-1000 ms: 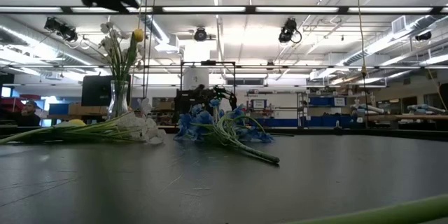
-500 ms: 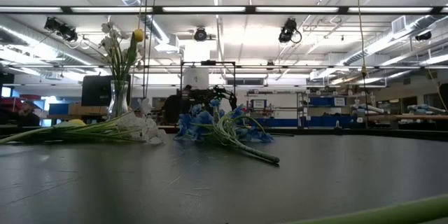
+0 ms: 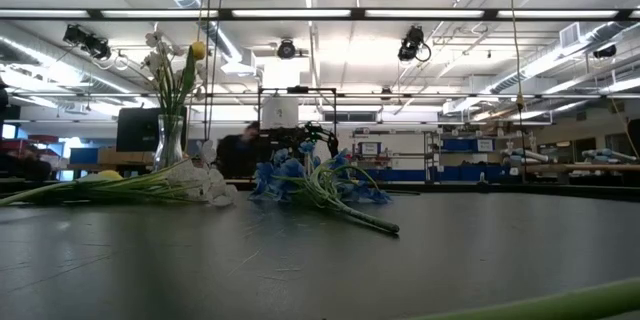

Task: Sort flowers into vase by color
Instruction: Put the yellow flower into the transparent vase

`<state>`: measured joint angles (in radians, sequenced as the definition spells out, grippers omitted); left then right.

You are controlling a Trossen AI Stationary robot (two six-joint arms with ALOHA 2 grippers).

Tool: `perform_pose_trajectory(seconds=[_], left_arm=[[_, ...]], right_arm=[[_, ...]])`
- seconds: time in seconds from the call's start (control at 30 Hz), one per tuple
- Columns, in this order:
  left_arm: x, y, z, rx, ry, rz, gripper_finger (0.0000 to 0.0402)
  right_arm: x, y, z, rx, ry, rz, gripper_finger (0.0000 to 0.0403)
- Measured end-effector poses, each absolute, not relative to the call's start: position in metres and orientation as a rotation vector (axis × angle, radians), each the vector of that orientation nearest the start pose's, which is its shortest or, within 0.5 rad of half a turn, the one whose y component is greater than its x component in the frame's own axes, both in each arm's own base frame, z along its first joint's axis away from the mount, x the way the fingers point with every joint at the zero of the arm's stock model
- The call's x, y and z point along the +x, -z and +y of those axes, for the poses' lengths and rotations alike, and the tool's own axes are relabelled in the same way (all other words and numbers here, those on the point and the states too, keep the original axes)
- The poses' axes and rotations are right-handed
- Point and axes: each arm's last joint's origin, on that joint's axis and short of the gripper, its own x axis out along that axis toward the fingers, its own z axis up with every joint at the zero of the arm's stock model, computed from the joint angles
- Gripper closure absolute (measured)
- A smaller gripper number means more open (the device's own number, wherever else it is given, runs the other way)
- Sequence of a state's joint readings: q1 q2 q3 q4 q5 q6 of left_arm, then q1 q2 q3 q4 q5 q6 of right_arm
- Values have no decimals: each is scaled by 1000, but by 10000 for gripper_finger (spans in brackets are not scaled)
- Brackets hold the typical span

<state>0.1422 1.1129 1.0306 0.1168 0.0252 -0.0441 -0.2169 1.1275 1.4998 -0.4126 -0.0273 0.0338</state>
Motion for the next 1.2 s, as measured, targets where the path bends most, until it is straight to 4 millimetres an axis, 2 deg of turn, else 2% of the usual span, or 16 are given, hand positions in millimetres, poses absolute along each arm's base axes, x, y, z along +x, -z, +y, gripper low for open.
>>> perform_pose_trajectory(seconds=[0.4, 0.57, 0.8, 1.2], left_arm=[[260, -373, -9, -42, 65, 14, 132], [265, -368, -21, -61, 109, 35, 132], [267, -367, -29, -128, 134, 39, 131], [267, -379, -31, -120, 148, -94, 131]], right_arm=[[205, -483, -44, 39, 190, 37, 342], [205, -483, -44, 39, 190, 37, 342], [205, -483, -44, 39, 191, 37, 342], [205, -483, -44, 39, 190, 37, 342]])
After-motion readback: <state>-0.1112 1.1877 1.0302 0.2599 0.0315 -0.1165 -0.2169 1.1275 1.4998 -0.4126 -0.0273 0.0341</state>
